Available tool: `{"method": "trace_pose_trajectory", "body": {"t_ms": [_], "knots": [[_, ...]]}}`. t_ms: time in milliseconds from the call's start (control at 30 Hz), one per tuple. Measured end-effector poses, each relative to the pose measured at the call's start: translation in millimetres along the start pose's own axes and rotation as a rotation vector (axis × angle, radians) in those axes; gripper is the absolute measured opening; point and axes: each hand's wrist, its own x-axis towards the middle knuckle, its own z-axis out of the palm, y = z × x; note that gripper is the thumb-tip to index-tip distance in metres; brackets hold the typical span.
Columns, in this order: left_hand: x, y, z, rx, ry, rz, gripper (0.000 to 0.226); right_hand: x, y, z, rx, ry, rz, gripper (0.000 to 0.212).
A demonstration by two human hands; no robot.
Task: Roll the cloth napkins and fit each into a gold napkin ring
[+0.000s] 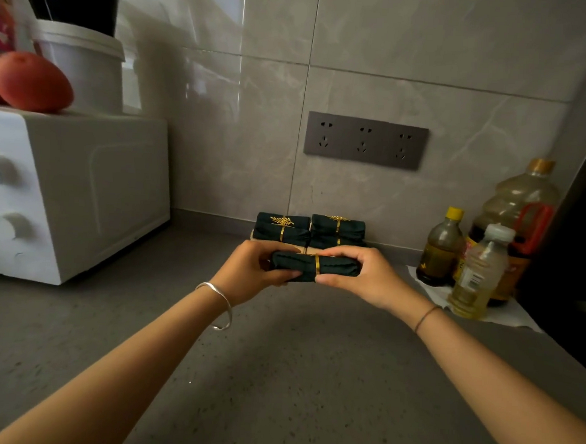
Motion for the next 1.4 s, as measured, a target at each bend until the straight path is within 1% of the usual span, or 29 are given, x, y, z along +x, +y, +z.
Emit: {"method": "trace_pose_trajectory", "body": {"t_ms": [133,367,467,533,600,633,733,767,800,933,1033,1133,1233,1333,1400], "knots": [[0.1,6.6,3.3,-0.006,0.018,0.000,0.036,-5.0,-4.9,-2.5,0.020,0.050,-0.009,0.041],[-2.9,6.4,8.7,-0.031,0.017,-0.031,0.036,-12.4,-5.6,2.9,0.028,0.039,0.022,0.045],[0.7,-3.0,2.2,-0.066,0.058,-0.078,0.036,-9.7,0.4,1.7,0.084,0.089,0.069,0.042],[6.6,-9.9,-5.3,-0.105,0.095,-0.139,0.043,-1.7,3.7,1.4,0.086,0.118,0.073,0.038],[17.0,-16.8,-11.1,-0.108,0.152,-0.215,0.051,14.9,6.3,2.8,0.049,0.144,0.060,0.036],[24.3,-20.7,-12.7,-0.096,0.208,-0.253,0.053,26.2,6.5,3.7,0.028,0.168,0.050,0.036],[55.2,-36.7,-19.2,-0.105,0.443,-0.314,0.049,72.9,8.2,4.1,-0.067,0.251,-0.006,0.035],[70.1,-44.3,-23.1,-0.139,0.490,-0.316,0.048,93.7,9.2,2.8,-0.111,0.269,-0.025,0.034],[78.3,-49.0,-24.7,-0.173,0.501,-0.324,0.048,105.5,9.6,2.4,-0.161,0.278,-0.021,0.034],[115.3,-78.3,-30.0,-0.186,0.464,-0.293,0.048,161.5,29.3,2.5,-0.305,0.290,0.008,0.037],[129.8,-95.5,-28.7,-0.197,0.419,-0.298,0.052,184.7,50.3,4.8,-0.372,0.273,0.062,0.040],[137.4,-109.4,-26.4,-0.195,0.398,-0.337,0.053,194.7,64.1,10.6,-0.444,0.231,0.091,0.040],[138.8,-122.1,-21.9,-0.170,0.390,-0.350,0.049,198.1,70.2,15.9,-0.532,0.217,0.059,0.037],[137.1,-130.0,-16.0,-0.099,0.333,-0.367,0.052,196.5,71.7,18.1,-0.654,0.184,0.046,0.031],[134.3,-132.7,-10.6,-0.057,0.301,-0.380,0.056,194.2,71.4,20.6,-0.678,0.212,0.053,0.030]]}}
